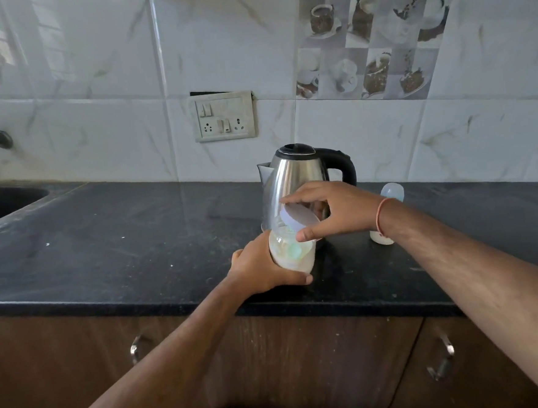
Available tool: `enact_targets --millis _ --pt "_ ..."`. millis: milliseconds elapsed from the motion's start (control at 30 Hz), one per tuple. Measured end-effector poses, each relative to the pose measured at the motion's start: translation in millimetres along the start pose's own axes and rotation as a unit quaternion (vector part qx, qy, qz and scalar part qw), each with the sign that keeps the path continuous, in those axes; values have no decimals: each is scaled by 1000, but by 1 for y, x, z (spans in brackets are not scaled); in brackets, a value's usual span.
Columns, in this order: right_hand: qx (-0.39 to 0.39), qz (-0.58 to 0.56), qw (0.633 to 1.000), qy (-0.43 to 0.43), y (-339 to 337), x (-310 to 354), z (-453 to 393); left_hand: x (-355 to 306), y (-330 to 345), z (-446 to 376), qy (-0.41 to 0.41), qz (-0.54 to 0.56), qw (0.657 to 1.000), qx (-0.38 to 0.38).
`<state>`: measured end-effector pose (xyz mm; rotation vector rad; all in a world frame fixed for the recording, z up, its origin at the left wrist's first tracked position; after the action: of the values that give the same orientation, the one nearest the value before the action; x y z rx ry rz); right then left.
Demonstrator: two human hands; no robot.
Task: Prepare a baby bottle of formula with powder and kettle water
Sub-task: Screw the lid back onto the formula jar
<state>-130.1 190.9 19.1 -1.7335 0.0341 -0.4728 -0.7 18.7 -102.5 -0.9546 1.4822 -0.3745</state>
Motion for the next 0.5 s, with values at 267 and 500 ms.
enact_targets --millis 267,500 --pt "121 126 985 -6 -18 35 -28 0 0 0 3 2 1000 4" --pt "144 118 982 31 -20 41 -31 2 1 0 -3 1 1000 8"
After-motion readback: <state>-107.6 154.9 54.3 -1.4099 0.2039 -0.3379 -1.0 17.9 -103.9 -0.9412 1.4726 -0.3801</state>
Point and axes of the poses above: each hand's wrist, its own z-axis away from the middle knuckle, its own y-axis out of the palm, x = y × z, the point moved 1 cm from there along -z, towards the middle knuckle, and after that the axes turned 2 degrees about x, right-handed, at the moved point
